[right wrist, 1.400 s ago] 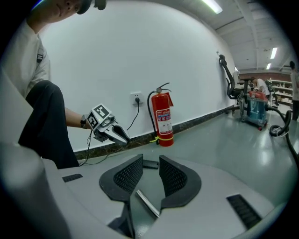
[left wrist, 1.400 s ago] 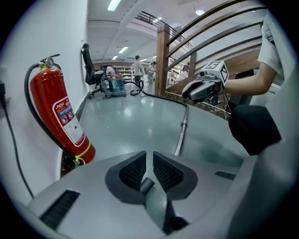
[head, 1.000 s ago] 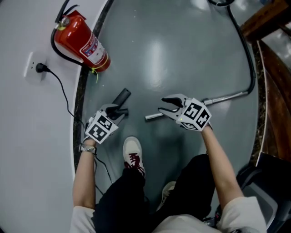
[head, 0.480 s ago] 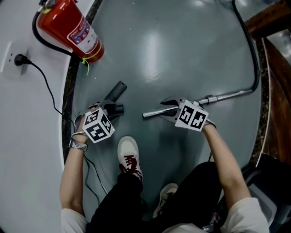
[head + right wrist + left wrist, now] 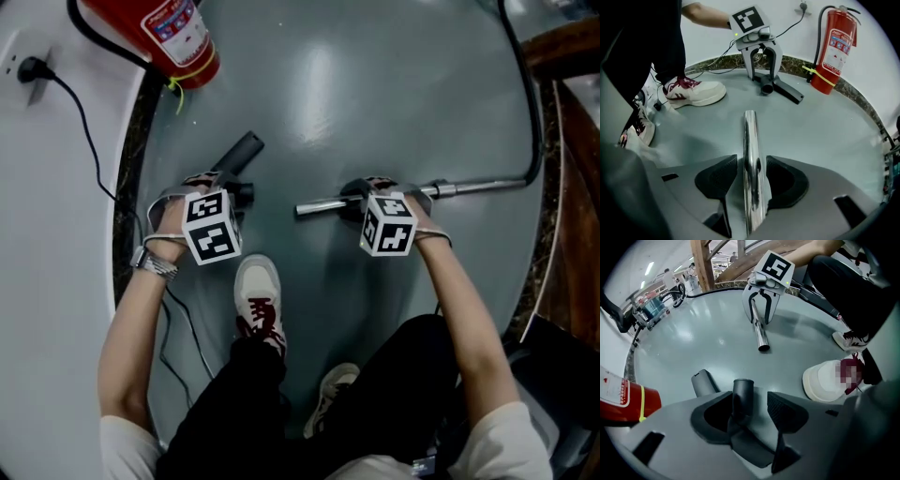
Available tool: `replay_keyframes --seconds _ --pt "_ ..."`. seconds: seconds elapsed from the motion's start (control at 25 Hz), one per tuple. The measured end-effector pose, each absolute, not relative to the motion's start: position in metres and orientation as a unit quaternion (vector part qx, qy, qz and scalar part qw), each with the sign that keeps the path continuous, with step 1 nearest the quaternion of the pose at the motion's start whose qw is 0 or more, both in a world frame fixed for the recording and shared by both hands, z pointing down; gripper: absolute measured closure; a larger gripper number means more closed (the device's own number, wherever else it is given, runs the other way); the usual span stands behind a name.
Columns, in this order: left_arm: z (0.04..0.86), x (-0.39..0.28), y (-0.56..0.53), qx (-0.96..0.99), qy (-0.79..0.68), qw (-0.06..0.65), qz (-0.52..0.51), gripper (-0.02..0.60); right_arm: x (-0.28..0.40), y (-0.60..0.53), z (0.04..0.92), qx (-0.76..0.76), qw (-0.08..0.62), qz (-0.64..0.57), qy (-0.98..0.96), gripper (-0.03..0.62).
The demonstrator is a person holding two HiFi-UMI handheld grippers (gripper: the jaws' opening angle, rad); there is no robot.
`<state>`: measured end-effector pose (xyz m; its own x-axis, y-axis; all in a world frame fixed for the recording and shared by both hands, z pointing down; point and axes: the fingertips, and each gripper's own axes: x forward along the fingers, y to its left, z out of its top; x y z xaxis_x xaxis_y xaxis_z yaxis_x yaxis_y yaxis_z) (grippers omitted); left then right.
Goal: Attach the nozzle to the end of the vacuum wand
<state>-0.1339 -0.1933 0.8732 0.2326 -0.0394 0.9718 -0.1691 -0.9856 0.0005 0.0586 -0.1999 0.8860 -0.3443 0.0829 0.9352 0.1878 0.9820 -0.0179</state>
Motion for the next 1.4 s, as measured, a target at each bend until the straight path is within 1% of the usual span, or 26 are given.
replay_keyframes --seconds 0.52,0.84,0.88,0.96,1.0,1.28,1.4 --pt "0.889 -0.13 -0.204 0.773 -0.086 0.048 0.626 0.348 0.064 -0.2 0.908 -0.095 0.601 -0.091 -0.788 0.402" --pt "0.899 -0.128 -0.207 0.764 -0.07 0.032 0.641 0.35 0.064 -0.201 0.911 -0.101 0.598 -0.085 -0.791 0.41" --pt "0.9 -0.128 -0.206 0.762 -0.068 0.029 0.643 0.351 0.064 -0.2 0.911 -0.103 0.598 -0.084 -0.79 0.424" --pt "0.901 -0.128 -0.207 0.759 -0.069 0.022 0.647 0.391 0.064 -0.2 0.911 -0.106 0.598 -0.083 -0.79 0.427" --pt "0.901 -0.128 -0.207 0.759 -0.07 0.02 0.647 0.396 0.064 -0.2 0.911 -0.106 0.597 -0.083 -0.791 0.428" --pt "0.899 -0.127 -0.206 0.762 -0.08 0.013 0.642 0.4 0.063 -0.205 0.908 -0.101 0.602 -0.084 -0.788 0.43" --pt "0.897 -0.124 -0.199 0.768 -0.078 0.024 0.636 0.402 0.062 -0.211 0.905 -0.092 0.609 -0.091 -0.783 0.43"
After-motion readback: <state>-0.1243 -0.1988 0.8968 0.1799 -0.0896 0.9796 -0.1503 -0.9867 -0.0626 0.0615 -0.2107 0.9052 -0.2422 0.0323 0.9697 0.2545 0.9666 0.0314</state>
